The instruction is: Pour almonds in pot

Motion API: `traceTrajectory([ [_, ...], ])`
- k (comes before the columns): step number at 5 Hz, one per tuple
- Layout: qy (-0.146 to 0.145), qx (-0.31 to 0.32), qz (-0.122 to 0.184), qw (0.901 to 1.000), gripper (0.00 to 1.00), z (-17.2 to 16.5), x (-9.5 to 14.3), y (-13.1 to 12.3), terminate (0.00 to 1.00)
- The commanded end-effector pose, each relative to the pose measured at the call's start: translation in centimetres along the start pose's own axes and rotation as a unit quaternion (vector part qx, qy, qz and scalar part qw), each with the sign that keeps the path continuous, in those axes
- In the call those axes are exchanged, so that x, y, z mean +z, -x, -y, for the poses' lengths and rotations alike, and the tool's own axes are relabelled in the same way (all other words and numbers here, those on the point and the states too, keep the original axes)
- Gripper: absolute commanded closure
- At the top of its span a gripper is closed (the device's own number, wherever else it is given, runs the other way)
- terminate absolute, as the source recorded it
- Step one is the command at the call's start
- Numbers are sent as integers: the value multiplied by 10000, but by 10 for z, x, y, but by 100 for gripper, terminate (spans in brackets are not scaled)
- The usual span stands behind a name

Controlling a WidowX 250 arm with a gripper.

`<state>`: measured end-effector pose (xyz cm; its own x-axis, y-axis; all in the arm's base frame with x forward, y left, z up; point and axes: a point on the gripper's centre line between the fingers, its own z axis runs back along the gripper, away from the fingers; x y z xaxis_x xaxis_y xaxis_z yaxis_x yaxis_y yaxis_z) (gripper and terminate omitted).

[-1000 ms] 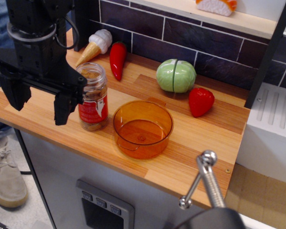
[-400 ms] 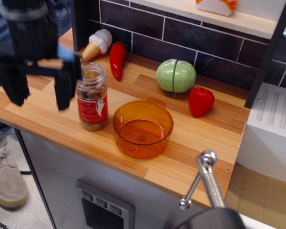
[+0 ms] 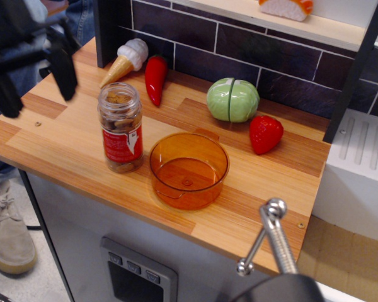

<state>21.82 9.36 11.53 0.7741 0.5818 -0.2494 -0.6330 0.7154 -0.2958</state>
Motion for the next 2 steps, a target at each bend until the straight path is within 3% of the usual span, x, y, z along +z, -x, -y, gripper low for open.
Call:
traceTrajectory([
  [1, 105, 1439, -398, 9887, 0, -14, -5, -43, 0],
  [2, 107, 2121, -888, 9731, 0, -13, -21, -65, 0],
])
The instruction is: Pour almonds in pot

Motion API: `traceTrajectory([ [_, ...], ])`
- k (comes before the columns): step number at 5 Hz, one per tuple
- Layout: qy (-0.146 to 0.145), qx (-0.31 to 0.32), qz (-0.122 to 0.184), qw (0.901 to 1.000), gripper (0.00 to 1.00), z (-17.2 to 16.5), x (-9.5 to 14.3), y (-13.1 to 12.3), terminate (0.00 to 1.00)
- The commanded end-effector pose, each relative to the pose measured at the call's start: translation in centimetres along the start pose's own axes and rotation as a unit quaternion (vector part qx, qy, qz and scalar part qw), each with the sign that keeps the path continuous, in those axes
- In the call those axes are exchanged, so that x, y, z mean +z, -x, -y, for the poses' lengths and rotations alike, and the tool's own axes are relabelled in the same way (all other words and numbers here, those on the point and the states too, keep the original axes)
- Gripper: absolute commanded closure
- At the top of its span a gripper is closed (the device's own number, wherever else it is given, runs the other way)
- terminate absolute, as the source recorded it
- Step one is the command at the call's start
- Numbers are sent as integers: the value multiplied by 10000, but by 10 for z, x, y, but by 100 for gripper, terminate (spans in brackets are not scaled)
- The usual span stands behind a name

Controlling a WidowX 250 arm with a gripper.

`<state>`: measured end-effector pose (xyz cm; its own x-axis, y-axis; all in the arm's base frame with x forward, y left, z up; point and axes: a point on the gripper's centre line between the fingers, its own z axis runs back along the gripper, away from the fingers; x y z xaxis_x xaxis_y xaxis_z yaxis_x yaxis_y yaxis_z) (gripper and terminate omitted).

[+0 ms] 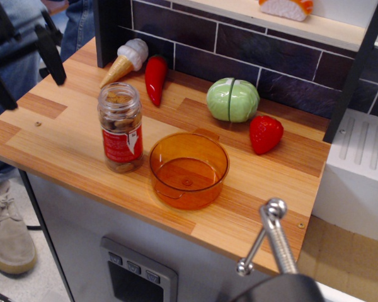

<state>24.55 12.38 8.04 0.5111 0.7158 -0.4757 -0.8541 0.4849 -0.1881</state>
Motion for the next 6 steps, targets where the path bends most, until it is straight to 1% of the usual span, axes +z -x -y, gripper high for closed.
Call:
traceTrajectory([
  [1, 66, 1090, -407, 9932, 0, 18, -8, -31, 0],
  [2, -70, 1494, -617, 9868, 0, 27, -22, -31, 0],
  [3, -322, 1707, -710, 9822, 0, 30, -39, -24, 0],
  [5, -701, 1541, -959, 9809, 0, 36, -56, 8, 0],
  [6, -794, 1526, -1142, 9785, 0, 45, -60, 21, 0],
])
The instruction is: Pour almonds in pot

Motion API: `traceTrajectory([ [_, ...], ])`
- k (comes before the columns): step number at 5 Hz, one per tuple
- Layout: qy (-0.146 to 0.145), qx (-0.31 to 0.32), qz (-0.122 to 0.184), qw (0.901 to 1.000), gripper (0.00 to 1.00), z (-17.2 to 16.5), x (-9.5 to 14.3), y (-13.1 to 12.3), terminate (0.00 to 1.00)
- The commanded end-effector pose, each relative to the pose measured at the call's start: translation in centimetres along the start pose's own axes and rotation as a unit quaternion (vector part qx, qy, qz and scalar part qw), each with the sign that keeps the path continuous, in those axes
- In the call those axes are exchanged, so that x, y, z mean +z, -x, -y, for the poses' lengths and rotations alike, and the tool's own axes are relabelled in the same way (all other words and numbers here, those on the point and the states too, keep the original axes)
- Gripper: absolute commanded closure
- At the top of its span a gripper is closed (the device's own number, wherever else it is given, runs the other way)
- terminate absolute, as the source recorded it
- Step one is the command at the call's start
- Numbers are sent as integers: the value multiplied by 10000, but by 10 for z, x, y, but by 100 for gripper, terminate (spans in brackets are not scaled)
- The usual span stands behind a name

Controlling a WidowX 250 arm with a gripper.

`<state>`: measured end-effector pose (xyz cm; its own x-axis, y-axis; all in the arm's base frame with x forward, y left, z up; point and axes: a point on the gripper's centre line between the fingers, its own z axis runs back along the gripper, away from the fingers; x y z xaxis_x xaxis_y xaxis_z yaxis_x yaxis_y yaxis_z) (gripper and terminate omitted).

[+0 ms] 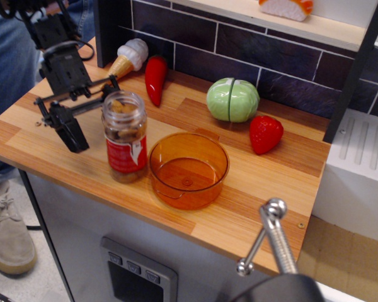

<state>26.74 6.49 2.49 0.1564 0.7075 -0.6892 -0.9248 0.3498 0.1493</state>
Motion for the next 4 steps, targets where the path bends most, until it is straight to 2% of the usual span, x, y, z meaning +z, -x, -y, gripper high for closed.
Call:
traceTrajectory([
  [1, -88, -39, -65, 9999, 0, 7, 9, 28, 0],
  [2, -118, -16, -145, 9998, 0, 6, 11, 33, 0],
  [3, -172, 34, 19, 9998, 0, 4, 0, 35, 0],
  [4, -104, 172, 4, 9998, 100, 7, 1, 33, 0],
])
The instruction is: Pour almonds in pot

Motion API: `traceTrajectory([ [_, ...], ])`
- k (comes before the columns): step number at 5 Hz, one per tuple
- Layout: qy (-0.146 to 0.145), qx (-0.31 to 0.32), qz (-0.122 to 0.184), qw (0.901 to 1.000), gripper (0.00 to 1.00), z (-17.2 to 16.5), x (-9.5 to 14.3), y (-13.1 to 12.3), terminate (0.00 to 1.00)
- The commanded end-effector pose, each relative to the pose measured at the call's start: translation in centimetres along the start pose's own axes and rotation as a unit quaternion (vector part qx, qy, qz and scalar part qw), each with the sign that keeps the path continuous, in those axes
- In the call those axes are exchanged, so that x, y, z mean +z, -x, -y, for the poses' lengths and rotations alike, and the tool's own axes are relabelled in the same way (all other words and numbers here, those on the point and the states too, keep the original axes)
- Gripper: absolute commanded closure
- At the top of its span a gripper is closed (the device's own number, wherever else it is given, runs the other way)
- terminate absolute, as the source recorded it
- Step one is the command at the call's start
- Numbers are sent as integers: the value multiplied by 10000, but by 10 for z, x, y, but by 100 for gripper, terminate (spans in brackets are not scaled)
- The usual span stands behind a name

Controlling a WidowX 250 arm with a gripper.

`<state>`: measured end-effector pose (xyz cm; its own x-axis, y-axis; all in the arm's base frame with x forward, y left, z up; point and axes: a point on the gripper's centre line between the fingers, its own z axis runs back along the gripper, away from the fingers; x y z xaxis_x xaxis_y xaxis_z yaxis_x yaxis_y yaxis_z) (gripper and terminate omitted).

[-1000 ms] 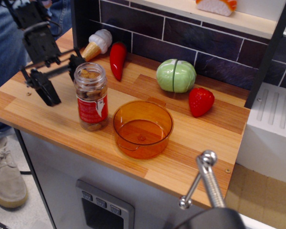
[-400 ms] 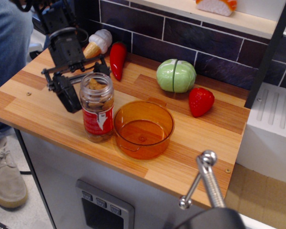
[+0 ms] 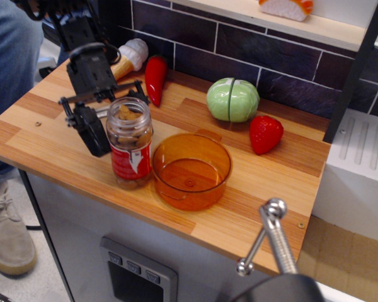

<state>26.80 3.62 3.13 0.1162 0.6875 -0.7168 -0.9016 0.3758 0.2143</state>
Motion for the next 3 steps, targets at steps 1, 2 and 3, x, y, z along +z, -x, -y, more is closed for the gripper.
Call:
traceTrajectory([
  [1, 554, -51, 468, 9974, 100, -1, 26, 16, 0],
  [2, 1191, -300, 1057, 9868, 100, 3, 51, 42, 0],
  [3, 1730, -600, 2049, 9615, 100, 8, 56, 65, 0],
])
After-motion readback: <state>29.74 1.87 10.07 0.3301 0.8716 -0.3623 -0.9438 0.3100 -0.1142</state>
